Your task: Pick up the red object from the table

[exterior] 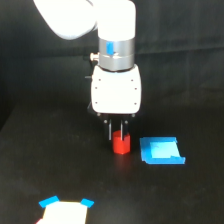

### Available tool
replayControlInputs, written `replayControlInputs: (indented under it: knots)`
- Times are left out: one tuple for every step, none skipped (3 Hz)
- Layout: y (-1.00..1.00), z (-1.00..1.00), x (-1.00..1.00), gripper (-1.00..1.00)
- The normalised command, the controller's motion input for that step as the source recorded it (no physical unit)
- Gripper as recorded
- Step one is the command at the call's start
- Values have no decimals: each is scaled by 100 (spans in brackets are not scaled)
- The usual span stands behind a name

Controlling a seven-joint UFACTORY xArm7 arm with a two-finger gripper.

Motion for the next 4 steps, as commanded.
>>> replayControlInputs:
  knots:
    - [-33, -80, -94, 100]
    - [-60, -100, -100, 93]
    - [90, -100, 100, -99]
    - [100, 36, -100, 100]
